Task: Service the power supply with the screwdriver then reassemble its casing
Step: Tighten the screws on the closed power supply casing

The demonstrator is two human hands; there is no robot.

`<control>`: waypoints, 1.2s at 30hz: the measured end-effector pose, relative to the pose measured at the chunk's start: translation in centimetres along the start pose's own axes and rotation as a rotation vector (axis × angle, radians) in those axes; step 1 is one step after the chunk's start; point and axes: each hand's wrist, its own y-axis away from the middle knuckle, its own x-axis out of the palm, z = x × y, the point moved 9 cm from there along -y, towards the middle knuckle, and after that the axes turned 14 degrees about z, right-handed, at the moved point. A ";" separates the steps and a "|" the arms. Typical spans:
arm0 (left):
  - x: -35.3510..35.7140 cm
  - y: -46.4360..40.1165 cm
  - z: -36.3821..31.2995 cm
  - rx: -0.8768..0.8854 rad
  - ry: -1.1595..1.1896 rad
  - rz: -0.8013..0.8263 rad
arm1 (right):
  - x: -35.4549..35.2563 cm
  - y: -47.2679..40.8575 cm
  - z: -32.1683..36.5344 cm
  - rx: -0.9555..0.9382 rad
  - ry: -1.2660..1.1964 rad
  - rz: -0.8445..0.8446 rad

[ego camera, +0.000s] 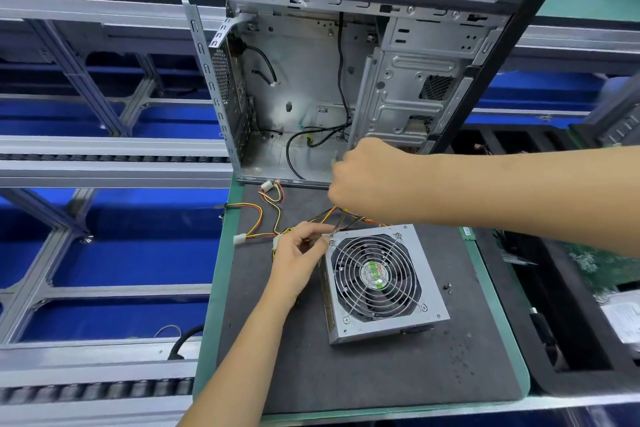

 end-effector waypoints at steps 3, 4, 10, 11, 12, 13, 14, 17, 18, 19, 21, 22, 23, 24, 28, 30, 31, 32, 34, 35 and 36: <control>0.1 0.0 0.0 0.003 0.005 0.000 | 0.1 0.0 0.4 -0.008 0.016 -0.002; 0.1 0.1 -0.1 0.006 0.008 -0.005 | 0.3 -0.1 0.6 -0.015 0.001 0.002; 0.0 0.1 0.0 0.004 0.009 0.000 | 1.3 -0.3 0.8 -0.025 -0.035 0.040; 0.0 0.1 0.0 0.006 0.015 0.006 | 1.5 -0.3 0.8 -0.024 -0.033 0.032; 0.0 0.0 0.1 0.009 0.025 0.015 | 1.8 -0.2 0.8 -0.019 -0.036 0.036; 0.0 0.0 0.1 0.010 0.034 0.024 | 2.1 -0.2 0.8 -0.011 -0.036 0.050; 0.0 0.0 0.1 0.010 0.037 0.029 | 2.3 -0.2 0.9 -0.004 -0.039 0.057; 0.0 -0.1 0.0 0.013 0.025 0.029 | 1.7 0.3 1.1 0.009 -0.034 0.019; 0.0 -0.1 0.0 0.014 0.023 0.029 | 1.3 0.4 1.1 0.012 -0.020 -0.003; 0.0 -0.1 0.0 0.015 0.022 0.028 | 0.9 0.5 1.0 0.015 -0.002 -0.027; 0.0 -0.1 0.1 0.012 0.025 0.026 | 0.3 0.4 1.2 -0.003 0.024 -0.076; -0.1 -0.2 0.1 0.012 0.027 0.025 | 0.0 0.4 1.4 -0.025 0.037 -0.104; -0.1 -0.2 0.1 0.014 0.027 0.025 | -0.4 0.3 1.5 -0.049 0.052 -0.135; -0.1 -0.2 0.2 0.016 0.027 0.027 | -0.7 0.4 1.6 -0.072 0.070 -0.166; -0.1 -0.2 0.2 0.020 0.053 0.027 | -0.9 0.1 1.4 -0.122 0.145 -0.191; -0.1 -0.2 0.2 0.022 0.048 0.033 | -1.0 0.1 0.9 -0.096 0.159 -0.183; -0.1 -0.2 0.2 0.021 0.039 0.036 | -0.9 -0.1 0.7 -0.088 0.154 -0.171; -0.1 -0.2 0.2 0.021 0.032 0.038 | -0.7 -0.2 0.6 -0.090 0.138 -0.156; -0.1 -0.2 0.2 0.018 0.025 0.035 | -0.2 -0.4 0.3 -0.086 0.103 -0.111; -0.2 -0.2 0.2 0.015 0.023 0.031 | 0.0 -0.6 0.0 -0.076 0.089 -0.074; -0.2 -0.2 0.2 0.013 0.021 0.028 | 0.3 -0.7 -0.3 -0.069 0.076 -0.043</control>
